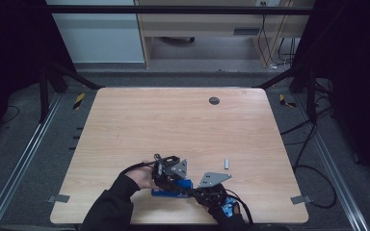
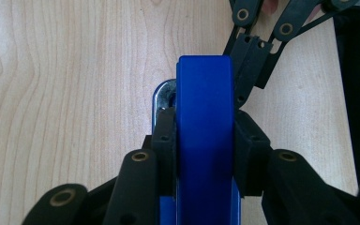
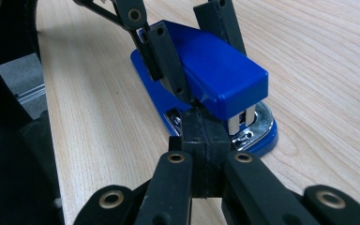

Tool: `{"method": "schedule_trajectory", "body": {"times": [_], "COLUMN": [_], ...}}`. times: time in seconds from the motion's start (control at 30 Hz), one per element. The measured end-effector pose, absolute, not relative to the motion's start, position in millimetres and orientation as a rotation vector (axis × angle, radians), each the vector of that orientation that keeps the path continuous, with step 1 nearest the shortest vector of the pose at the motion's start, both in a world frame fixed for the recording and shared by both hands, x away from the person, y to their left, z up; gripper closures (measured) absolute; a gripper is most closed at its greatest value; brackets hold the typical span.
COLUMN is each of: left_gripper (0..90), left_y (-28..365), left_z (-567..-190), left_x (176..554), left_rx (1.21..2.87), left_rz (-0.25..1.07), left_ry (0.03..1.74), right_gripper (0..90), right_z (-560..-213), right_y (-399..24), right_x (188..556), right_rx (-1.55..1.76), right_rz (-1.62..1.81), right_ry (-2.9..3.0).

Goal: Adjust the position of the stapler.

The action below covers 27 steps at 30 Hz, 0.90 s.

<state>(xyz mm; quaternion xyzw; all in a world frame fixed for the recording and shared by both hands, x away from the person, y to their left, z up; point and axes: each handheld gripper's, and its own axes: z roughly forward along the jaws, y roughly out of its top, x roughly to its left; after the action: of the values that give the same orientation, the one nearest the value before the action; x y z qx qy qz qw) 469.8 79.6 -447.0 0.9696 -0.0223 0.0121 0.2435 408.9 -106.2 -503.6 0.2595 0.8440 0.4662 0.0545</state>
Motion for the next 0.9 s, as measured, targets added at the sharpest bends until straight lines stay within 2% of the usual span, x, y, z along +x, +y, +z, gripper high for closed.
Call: {"method": "schedule_trajectory", "body": {"times": [0.53, 0.63, 0.73, 0.9], "left_gripper": [66.1, 66.1, 66.0, 65.9], "left_y": [82, 107, 97, 102], "left_z": [-447, -420, -422, -439], "left_x": [466, 473, 465, 468], "left_rx": [2.625, 2.438, 2.560, 2.511], "left_rz": [0.064, 0.006, 0.070, 0.064], "left_ry": [-0.082, -0.038, -0.087, -0.047], "right_gripper": [90.0, 90.0, 90.0, 90.0], "right_z": [-505, -504, -504, -504], "right_y": [-104, -107, -106, -103], "right_x": [409, 410, 411, 410], "right_rx": [0.781, 0.793, 0.816, 0.775], "right_rz": [1.435, 1.442, 1.445, 1.420], "right_ry": [2.569, 2.559, 2.559, 2.564]}}
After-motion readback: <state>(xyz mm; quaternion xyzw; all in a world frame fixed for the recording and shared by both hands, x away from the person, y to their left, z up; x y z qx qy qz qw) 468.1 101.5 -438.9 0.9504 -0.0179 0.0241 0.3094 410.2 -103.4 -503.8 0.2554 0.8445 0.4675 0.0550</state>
